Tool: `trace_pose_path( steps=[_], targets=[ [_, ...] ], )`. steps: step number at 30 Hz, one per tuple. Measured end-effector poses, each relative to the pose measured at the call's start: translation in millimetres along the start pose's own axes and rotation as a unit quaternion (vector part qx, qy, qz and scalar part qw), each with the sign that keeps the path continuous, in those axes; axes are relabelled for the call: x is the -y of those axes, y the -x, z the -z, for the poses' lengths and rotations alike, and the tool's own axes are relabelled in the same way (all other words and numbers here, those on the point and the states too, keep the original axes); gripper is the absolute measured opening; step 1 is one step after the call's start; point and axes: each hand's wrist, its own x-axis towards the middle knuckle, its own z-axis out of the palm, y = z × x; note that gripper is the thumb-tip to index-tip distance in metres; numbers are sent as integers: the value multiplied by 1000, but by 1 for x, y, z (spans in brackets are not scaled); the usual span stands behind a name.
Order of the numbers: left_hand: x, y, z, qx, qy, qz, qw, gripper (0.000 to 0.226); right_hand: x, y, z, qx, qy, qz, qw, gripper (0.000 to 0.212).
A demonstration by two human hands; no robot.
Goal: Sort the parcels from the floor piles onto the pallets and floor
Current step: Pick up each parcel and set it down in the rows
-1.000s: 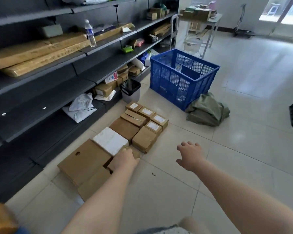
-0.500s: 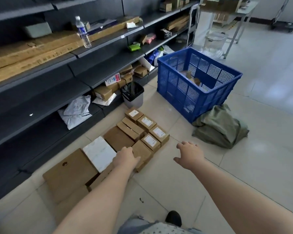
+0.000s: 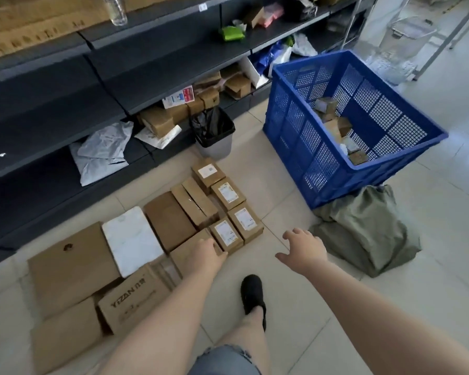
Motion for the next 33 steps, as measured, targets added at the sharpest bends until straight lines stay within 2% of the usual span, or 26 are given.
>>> trace_pose_path(
  steps=[5,9,17,23,28,31,33],
  targets=[
    [-47,-92,-29,32,52,57,997,40,-42,-110,9,54,-15,-11,998,56],
    [-62,-169,-74,60,102,115,986,35,-65,-200,-16,104,-57,-27,993,52],
    [-47,-327,-221,93,181,193,960,38,-85,-389,-173,204,-193,-97,955,51],
    [-37,-433,-324,72,267,239,931,55,-88,-488,-293,211,-236,-98,943,64],
    [-35,-490,-396,56,314,264,911,51,-86,-543,-367,229,-263,-116,930,79],
    [-38,-504,-420,35,396,299,868,64,-85,-556,-394,233,-298,-127,917,62],
    [-40,-504,-426,26,415,303,857,69,-86,-556,-405,201,-333,-136,911,53]
  ],
)
